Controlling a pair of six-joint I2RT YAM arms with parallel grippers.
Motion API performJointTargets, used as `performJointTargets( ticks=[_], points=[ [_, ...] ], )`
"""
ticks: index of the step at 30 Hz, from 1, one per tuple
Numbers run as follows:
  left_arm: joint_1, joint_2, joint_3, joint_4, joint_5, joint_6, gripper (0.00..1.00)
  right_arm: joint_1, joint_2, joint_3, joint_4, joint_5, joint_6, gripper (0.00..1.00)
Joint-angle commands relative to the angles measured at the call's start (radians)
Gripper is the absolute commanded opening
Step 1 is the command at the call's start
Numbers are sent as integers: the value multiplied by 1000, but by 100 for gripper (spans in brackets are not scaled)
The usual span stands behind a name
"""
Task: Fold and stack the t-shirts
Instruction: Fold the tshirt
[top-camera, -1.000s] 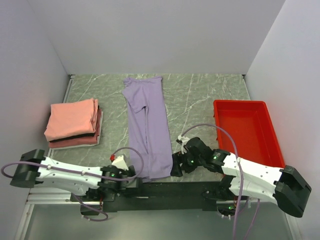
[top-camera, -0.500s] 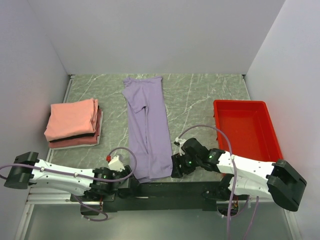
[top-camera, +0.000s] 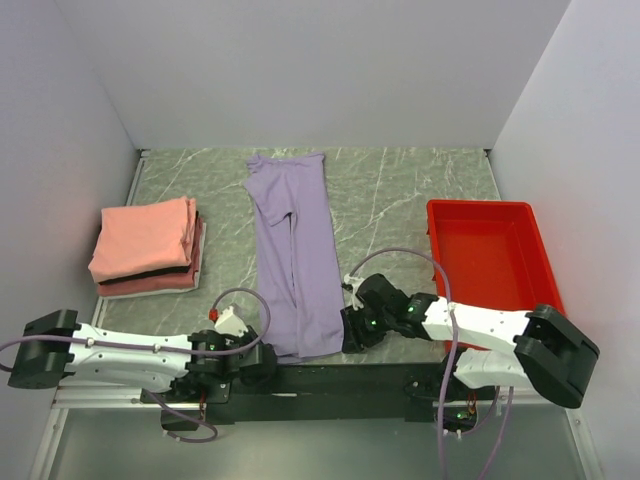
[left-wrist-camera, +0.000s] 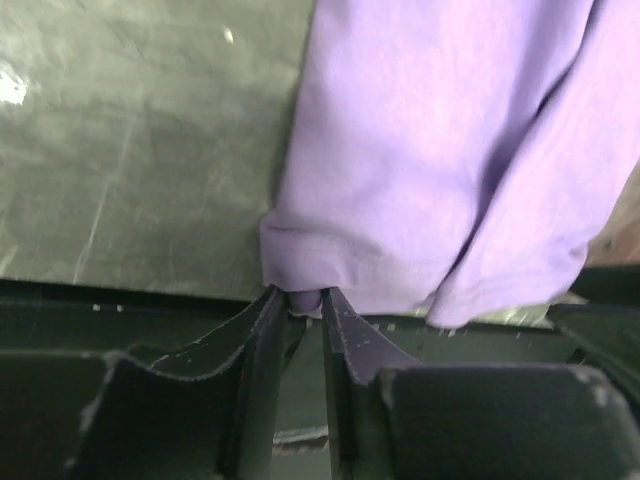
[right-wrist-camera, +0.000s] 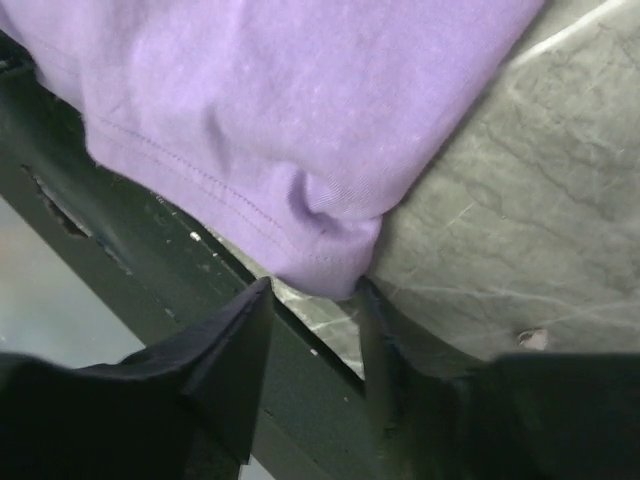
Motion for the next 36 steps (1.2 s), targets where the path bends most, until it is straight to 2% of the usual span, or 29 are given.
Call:
performJointTargets(
  ticks=[1, 3, 4, 5, 8, 9, 10, 14, 19, 25, 31, 36],
  points=[
    [31, 23, 1, -17, -29, -27, 27, 6, 33, 34, 60, -7, -11, 45],
    [39, 32, -1, -21, -27, -24, 24, 8, 54, 49, 60, -9, -8, 43],
    [45, 33, -2, -20, -21, -19, 23, 6, 71, 54, 58, -10, -9, 38],
    [57, 38, -5, -6, -16, -13, 17, 6, 76, 58, 54, -10, -8, 35],
    [68, 55, -8, 3, 14, -4, 0, 8, 79, 57, 45, -16, -1, 11],
    [68, 61, -1, -19, 27, -1, 0, 6, 73, 55, 36, -21, 3, 2],
    [68, 64, 10, -39, 39, -1, 0, 6, 59, 52, 23, -24, 6, 0],
    [68, 104, 76, -162, 77, -7, 0, 8, 22, 37, -4, -65, 51, 0],
    [59, 162, 136, -184, 169, 63, 0, 11, -19, -15, -28, -149, 163, 0],
    [-23, 239, 171, -284, 244, -21, 0, 12, -45, -76, -23, -168, 256, 0],
    [-36, 165, 165, -239, 209, -21, 0, 12, -80, -64, -38, -165, 261, 0],
    [-38, 61, 182, -247, 110, -18, 0, 11, -127, 14, -101, -78, 235, 0]
  ],
)
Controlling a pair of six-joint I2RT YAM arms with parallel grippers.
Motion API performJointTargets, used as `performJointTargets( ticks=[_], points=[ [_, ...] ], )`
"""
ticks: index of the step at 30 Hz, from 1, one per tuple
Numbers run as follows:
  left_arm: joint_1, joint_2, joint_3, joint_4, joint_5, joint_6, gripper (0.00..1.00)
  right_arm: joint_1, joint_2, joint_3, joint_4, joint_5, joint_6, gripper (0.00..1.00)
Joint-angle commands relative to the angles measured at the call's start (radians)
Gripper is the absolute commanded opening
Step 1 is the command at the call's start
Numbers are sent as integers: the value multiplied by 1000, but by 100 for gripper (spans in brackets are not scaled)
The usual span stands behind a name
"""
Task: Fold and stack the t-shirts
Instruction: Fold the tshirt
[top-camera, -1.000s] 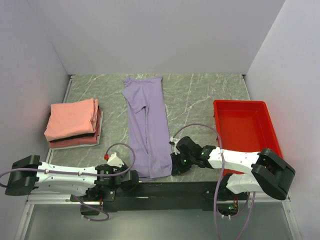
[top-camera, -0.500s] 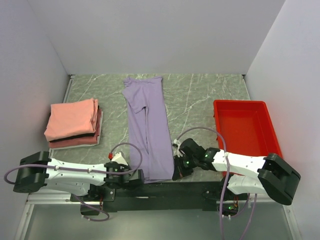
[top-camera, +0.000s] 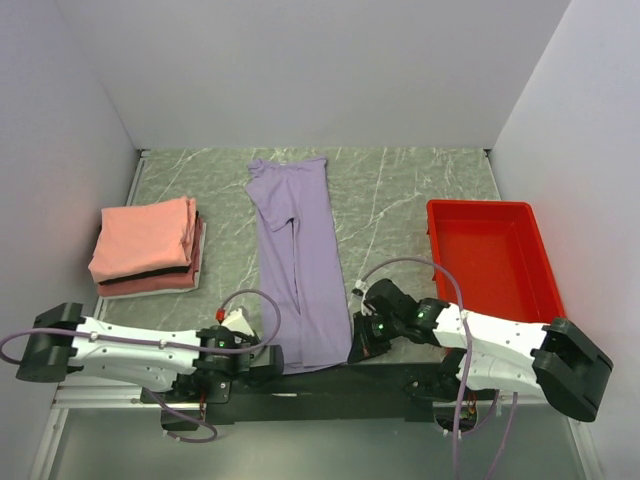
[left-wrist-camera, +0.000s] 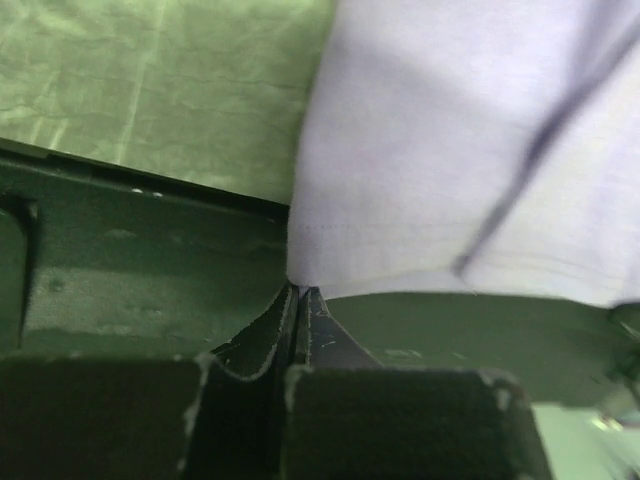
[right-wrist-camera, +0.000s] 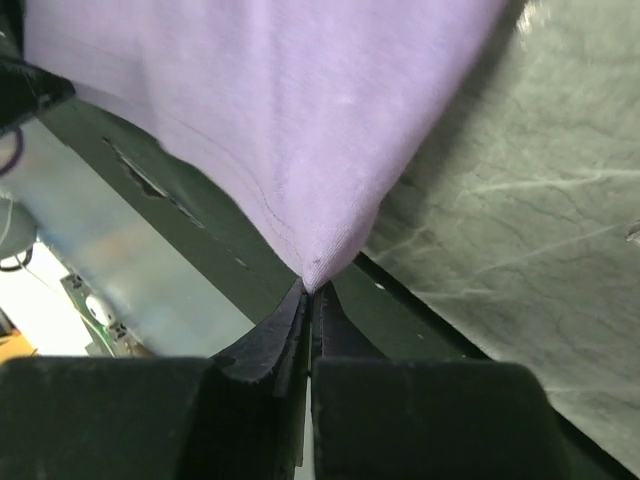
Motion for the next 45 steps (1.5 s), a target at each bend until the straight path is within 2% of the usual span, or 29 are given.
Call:
performJointTargets(
  ticks=[1, 4, 6, 8, 12, 19, 28, 34, 45],
  points=[
    [-8, -71, 14, -22, -68, -11, 0, 0, -36, 87, -50, 58, -12, 0],
    [1, -125, 24, 17, -168, 33, 1, -24, -22, 145, -18, 82, -12, 0],
    [50, -139, 28, 20, -200, 89, 0, -31, -11, 199, -13, 133, -26, 0],
    [143, -143, 34, 66, -208, 155, 0, -44, 9, 259, -35, 164, -58, 0],
    [305, -126, 62, 219, -202, 438, 0, -96, 29, 311, -37, 188, -91, 0],
    [539, -37, 185, 300, -273, 672, 0, -185, 172, 451, -46, 254, -179, 0],
    [791, 72, 215, 547, -158, 906, 0, -274, 360, 649, -58, 267, -235, 0],
    [906, 199, 286, 624, -80, 1015, 0, -308, 473, 794, -66, 238, -264, 0],
    [1031, 361, 378, 728, 29, 1127, 0, -382, 656, 960, -96, 198, -273, 0]
  ],
)
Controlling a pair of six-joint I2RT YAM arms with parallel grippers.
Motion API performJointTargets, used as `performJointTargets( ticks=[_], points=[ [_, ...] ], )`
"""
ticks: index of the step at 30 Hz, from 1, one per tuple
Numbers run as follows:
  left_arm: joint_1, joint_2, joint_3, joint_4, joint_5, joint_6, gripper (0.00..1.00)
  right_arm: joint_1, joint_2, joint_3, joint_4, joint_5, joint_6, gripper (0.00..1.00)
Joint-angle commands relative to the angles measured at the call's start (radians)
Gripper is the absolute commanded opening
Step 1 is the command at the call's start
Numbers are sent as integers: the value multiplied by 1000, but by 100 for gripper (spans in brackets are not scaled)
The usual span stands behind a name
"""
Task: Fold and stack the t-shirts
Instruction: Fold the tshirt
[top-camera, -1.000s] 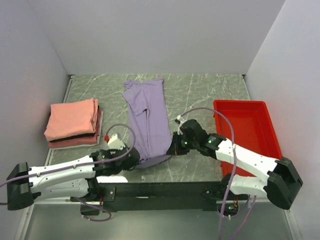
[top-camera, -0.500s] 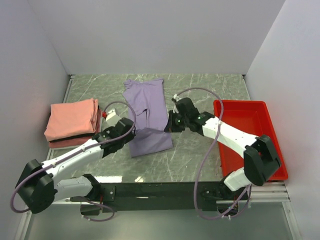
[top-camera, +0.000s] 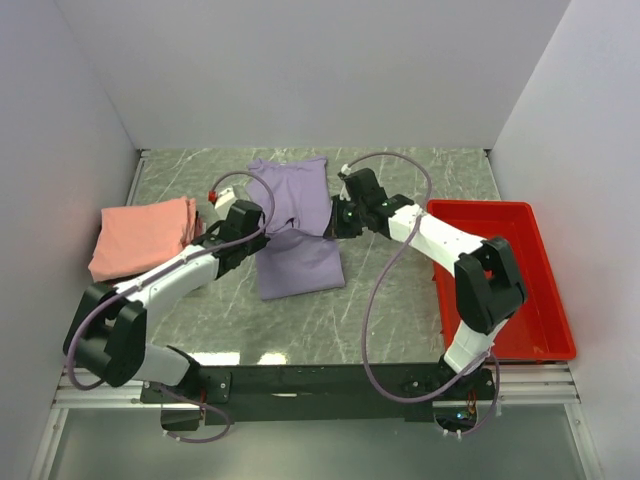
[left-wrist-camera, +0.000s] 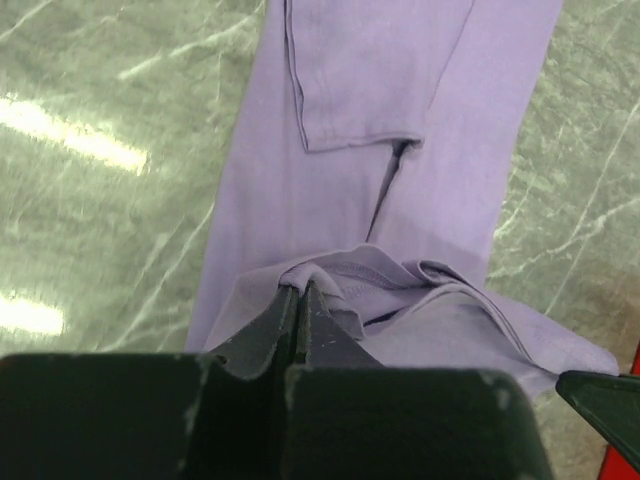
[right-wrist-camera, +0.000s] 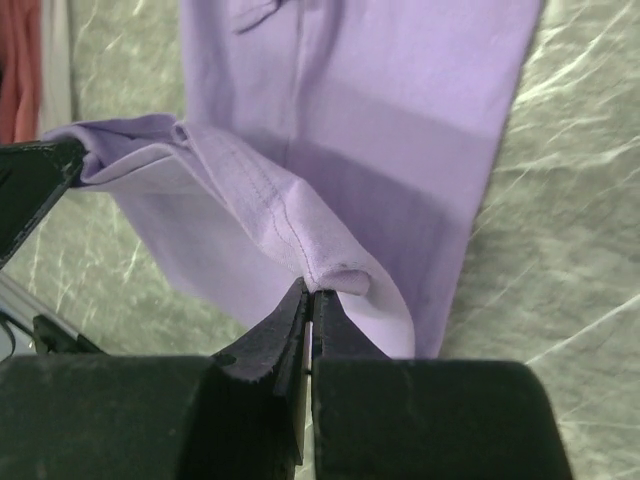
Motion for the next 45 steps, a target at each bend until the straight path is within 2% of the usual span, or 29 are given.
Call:
performJointTargets(
  ticks=[1, 17, 19, 20, 21, 22, 23, 24, 25, 26, 28, 29, 35, 40, 45],
  points=[
    [32, 47, 64, 74, 56, 68, 0, -28, 37, 86, -7, -25, -29, 0],
    [103, 252, 150, 110, 132, 123, 1, -77, 237, 223, 7, -103, -13, 0],
    [114, 284, 178, 92, 119, 119, 2, -83, 263, 240, 5, -77, -6, 4],
    [115, 293, 187, 86, 116, 126, 9, -83, 270, 249, 2, -71, -5, 6],
    [115, 302, 201, 90, 114, 132, 19, -87, 284, 255, -2, -65, -2, 10],
    [118, 315, 207, 96, 120, 137, 45, -89, 290, 269, -3, -62, -2, 17],
    [120, 318, 212, 101, 125, 152, 58, -92, 293, 278, -9, -56, -5, 20],
    [121, 321, 232, 100, 128, 159, 67, -92, 295, 286, -16, -51, -8, 27],
    [120, 325, 242, 94, 129, 166, 94, -92, 290, 296, -21, -45, -9, 44],
    [121, 324, 253, 86, 128, 168, 98, -92, 284, 298, -21, -42, -11, 54],
    [121, 307, 273, 63, 128, 171, 99, -93, 255, 287, -18, -40, -16, 77],
    [121, 293, 273, 63, 128, 169, 99, -92, 241, 278, -18, -39, -17, 81],
    [120, 116, 134, 70, 169, 124, 100, -83, 45, 81, 43, -26, -5, 86],
    [100, -100, -96, 77, 228, 53, 99, -64, -90, -137, 83, -34, 3, 87],
    [68, -237, -288, 69, 289, -15, 100, -44, -202, -294, 137, -69, 30, 87]
  ],
)
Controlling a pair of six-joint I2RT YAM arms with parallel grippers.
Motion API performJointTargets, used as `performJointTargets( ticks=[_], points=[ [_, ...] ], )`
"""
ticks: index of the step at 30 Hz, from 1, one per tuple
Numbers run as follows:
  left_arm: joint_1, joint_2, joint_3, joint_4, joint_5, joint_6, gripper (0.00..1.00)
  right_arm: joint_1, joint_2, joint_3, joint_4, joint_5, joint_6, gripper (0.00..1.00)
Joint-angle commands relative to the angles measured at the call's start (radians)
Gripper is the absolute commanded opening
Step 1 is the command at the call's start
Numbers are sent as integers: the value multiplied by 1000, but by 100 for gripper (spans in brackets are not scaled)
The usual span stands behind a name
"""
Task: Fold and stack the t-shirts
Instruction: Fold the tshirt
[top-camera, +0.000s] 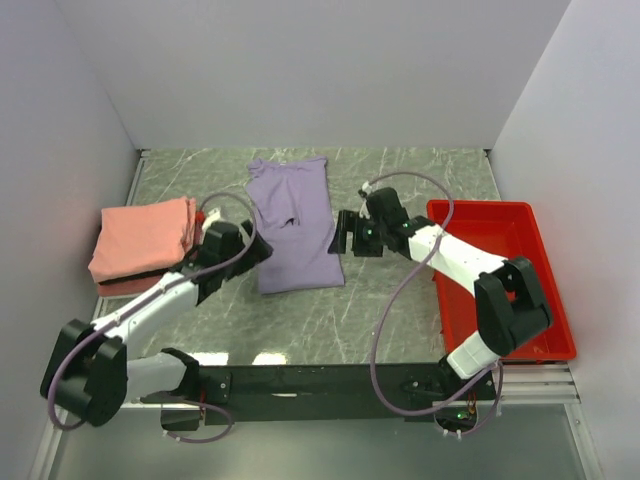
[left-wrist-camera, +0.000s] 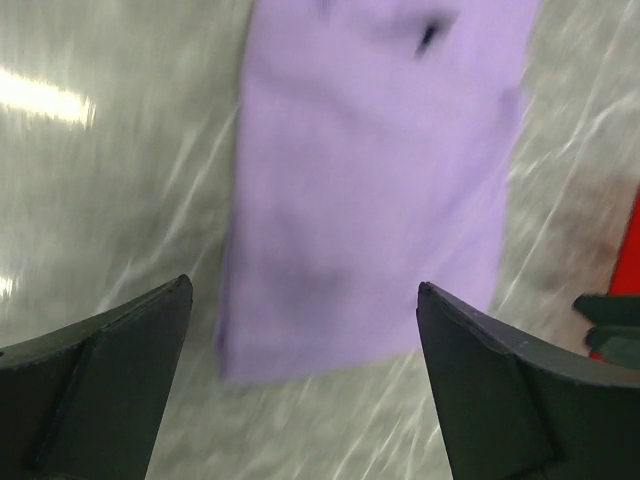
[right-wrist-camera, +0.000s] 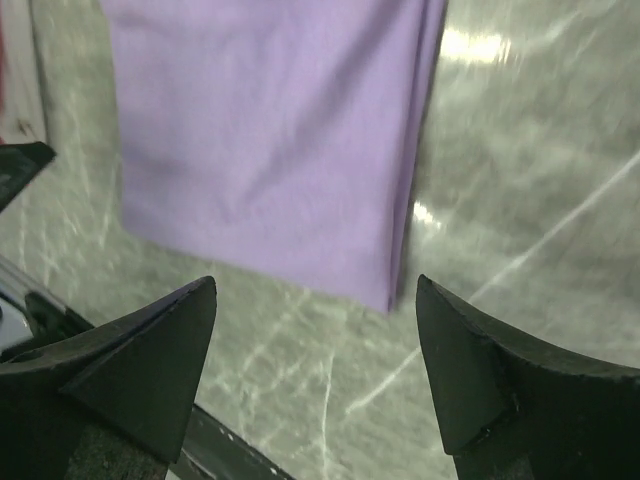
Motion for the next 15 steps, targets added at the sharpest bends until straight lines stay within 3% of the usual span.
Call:
performJointTargets(
  ticks=[1, 9, 14, 15],
  points=[
    [-32, -87, -108, 2, 68, -70, 99, 24, -62, -83, 56, -22, 17, 87],
    [-40, -141, -246, 36, 94, -96, 86, 56, -80, -166, 60, -7, 20, 87],
    [-39, -67, -237, 79, 100, -98, 63, 55, -83, -177, 73, 19, 34, 84],
    [-39, -44, -235, 82, 100, -98, 53, 55, -80, -174, 73, 19, 37, 82]
  ],
)
